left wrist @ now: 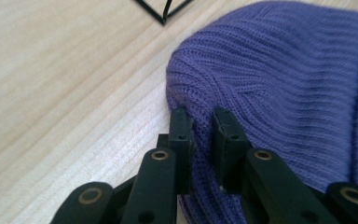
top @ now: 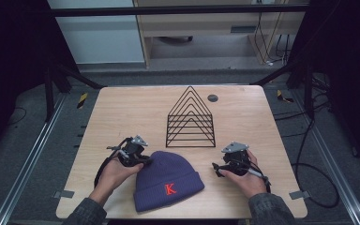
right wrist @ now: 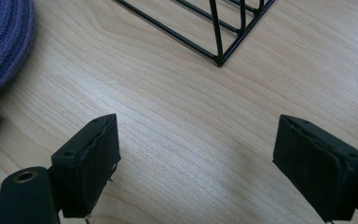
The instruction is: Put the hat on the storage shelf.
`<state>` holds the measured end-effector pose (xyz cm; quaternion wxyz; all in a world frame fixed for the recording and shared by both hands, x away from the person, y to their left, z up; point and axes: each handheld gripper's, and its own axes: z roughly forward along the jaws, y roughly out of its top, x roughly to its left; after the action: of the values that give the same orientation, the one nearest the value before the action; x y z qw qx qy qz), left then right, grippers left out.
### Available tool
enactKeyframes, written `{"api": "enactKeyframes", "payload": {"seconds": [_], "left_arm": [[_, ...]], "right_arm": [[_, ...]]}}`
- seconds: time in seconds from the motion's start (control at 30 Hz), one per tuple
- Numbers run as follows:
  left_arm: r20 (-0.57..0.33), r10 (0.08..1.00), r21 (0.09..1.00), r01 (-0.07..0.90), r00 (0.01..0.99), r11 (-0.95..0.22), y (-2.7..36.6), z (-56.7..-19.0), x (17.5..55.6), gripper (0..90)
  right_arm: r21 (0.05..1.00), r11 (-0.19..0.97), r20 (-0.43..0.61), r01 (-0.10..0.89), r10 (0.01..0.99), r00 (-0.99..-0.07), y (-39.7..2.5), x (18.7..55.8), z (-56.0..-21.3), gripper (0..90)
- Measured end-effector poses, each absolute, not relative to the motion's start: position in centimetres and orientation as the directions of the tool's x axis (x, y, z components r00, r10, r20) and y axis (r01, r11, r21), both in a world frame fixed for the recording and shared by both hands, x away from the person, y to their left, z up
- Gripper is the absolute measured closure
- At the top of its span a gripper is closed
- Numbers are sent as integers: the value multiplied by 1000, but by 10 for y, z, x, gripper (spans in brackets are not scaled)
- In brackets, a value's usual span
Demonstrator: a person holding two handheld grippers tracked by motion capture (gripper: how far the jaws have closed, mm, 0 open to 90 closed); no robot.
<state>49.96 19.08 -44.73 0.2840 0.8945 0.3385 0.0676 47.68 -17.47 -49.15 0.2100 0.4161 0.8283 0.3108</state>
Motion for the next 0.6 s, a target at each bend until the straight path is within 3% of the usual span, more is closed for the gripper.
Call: {"api": "enactKeyframes", "payload": {"seconds": [0.6], "left_arm": [[3, 614, 621, 480, 789, -620, 193, -402, 491, 803]], "right_arm": [[687, 469, -97, 556, 817, -568, -174, 477, -492, 146]]}}
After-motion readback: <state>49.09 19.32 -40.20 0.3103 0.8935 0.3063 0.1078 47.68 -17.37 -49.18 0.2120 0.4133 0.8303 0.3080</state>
